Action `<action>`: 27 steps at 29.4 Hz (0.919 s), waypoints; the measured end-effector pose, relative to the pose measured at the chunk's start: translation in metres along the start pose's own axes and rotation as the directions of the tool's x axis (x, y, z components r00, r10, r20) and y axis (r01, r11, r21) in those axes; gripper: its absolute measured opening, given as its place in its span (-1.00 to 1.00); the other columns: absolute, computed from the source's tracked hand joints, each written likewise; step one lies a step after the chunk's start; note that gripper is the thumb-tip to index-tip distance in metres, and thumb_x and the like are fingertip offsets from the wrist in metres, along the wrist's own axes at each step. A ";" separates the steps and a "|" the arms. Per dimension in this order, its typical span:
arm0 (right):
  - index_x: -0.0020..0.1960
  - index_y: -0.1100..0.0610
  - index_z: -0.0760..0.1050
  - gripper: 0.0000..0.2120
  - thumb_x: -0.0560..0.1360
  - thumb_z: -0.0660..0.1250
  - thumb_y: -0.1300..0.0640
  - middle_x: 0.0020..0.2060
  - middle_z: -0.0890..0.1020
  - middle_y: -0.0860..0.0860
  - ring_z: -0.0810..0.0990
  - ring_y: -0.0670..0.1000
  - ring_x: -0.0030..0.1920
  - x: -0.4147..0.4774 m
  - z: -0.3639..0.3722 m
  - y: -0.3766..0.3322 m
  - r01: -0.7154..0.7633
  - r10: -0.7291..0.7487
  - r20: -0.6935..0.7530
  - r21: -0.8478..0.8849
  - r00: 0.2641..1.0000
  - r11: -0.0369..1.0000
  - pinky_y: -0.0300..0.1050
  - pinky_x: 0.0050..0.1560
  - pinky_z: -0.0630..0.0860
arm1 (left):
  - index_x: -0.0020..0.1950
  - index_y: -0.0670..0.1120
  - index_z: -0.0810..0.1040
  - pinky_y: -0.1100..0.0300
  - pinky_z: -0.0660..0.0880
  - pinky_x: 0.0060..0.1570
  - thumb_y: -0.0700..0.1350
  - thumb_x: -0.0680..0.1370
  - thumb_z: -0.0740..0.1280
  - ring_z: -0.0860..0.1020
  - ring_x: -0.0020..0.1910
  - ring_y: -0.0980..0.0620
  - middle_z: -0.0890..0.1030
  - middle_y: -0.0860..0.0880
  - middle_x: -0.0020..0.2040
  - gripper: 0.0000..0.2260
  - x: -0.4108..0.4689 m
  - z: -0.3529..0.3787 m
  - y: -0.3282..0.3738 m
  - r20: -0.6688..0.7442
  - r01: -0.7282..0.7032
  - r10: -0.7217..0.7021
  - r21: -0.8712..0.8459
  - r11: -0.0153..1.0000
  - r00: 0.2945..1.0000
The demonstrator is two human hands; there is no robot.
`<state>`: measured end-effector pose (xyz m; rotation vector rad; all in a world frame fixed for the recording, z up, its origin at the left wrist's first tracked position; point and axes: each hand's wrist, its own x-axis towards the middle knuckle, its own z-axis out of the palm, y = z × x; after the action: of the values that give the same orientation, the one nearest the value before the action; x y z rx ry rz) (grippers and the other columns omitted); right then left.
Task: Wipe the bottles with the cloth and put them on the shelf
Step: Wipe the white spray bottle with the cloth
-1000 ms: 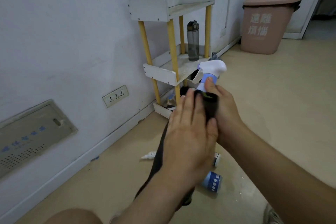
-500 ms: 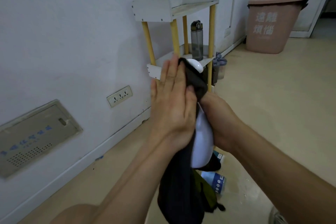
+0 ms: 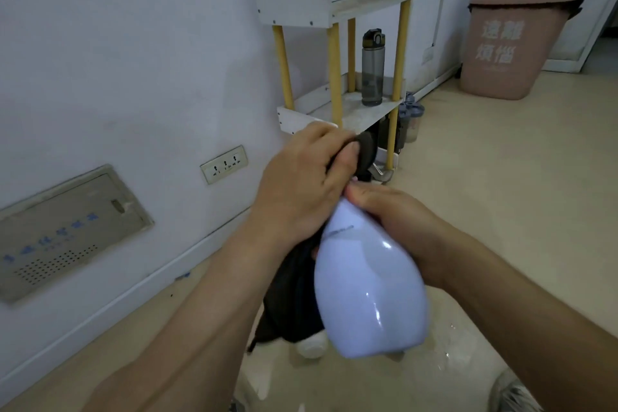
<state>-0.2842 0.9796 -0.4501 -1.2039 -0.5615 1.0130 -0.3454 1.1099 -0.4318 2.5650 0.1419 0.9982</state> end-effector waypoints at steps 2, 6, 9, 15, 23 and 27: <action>0.04 0.23 0.52 -0.75 0.56 0.26 0.04 -0.08 0.59 0.30 0.57 0.27 -0.05 -0.003 -0.001 -0.004 -0.027 0.029 0.055 -0.030 0.998 0.999 0.29 0.24 0.47 | -0.05 0.04 0.55 0.18 0.38 -0.12 0.10 0.58 0.09 0.47 -0.12 0.09 0.51 0.12 -0.15 -0.72 -0.001 -0.002 -0.002 -0.008 0.013 -0.014 -0.065 0.998 1.000; -0.06 0.21 0.55 -0.75 0.52 0.32 0.01 -0.17 0.61 0.28 0.61 0.27 -0.11 -0.007 -0.008 -0.009 -0.055 0.097 0.150 -0.262 0.984 0.963 0.16 0.06 0.54 | -0.37 0.03 0.23 0.19 0.21 -0.38 0.04 0.60 0.14 0.27 -0.41 0.10 0.30 0.08 -0.47 -0.66 -0.004 -0.002 0.000 -0.032 0.194 -0.202 -0.166 0.967 0.979; -0.13 0.14 0.61 -0.73 0.57 0.32 -0.04 -0.14 0.68 0.24 0.66 0.30 -0.05 -0.007 -0.012 -0.012 -0.057 0.130 0.136 -0.443 0.982 0.895 0.18 0.10 0.56 | -0.41 -0.03 0.23 0.18 0.18 -0.42 0.02 0.65 0.20 0.23 -0.45 0.09 0.27 0.07 -0.48 -0.57 -0.001 -0.002 0.003 -0.012 0.428 -0.447 -0.264 0.864 0.894; 0.03 0.25 0.61 -0.60 0.55 0.34 -0.11 -0.09 0.67 0.25 0.64 0.17 -0.12 -0.011 -0.015 -0.020 -0.001 0.064 0.085 -0.596 0.994 0.803 0.07 -0.02 0.54 | -0.18 -0.06 0.66 0.24 0.55 -0.23 0.01 0.58 0.34 0.61 -0.31 0.13 0.68 0.04 -0.29 -0.78 -0.004 -0.009 0.009 0.135 0.523 -0.685 -0.754 0.397 0.716; -0.08 0.32 0.60 -0.55 0.55 0.34 -0.12 -0.19 0.66 0.25 0.64 0.15 -0.19 -0.012 -0.009 -0.012 -0.005 0.033 0.030 -0.645 0.999 0.765 0.19 -0.03 0.54 | -0.39 -0.11 0.51 0.28 0.34 -0.35 0.08 0.61 0.26 0.41 -0.44 0.17 0.49 0.07 -0.49 -0.58 -0.013 0.012 0.019 0.027 0.408 -0.444 -0.447 0.796 0.896; -0.34 0.10 0.36 -0.59 0.55 0.32 -0.11 -0.45 0.35 -0.02 0.31 -0.03 -0.42 -0.016 -0.001 -0.009 0.035 -0.034 0.018 -0.802 0.999 0.597 -0.11 -0.31 0.26 | -0.38 -0.14 0.59 0.20 0.48 -0.37 0.08 0.61 0.28 0.53 -0.46 0.02 0.61 -0.08 -0.43 -0.56 -0.008 0.008 0.009 0.086 0.602 -0.753 -0.662 0.446 0.652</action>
<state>-0.2877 0.9647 -0.4392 -1.9860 -1.1169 0.7113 -0.3464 1.0970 -0.4394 1.4896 0.7169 0.7881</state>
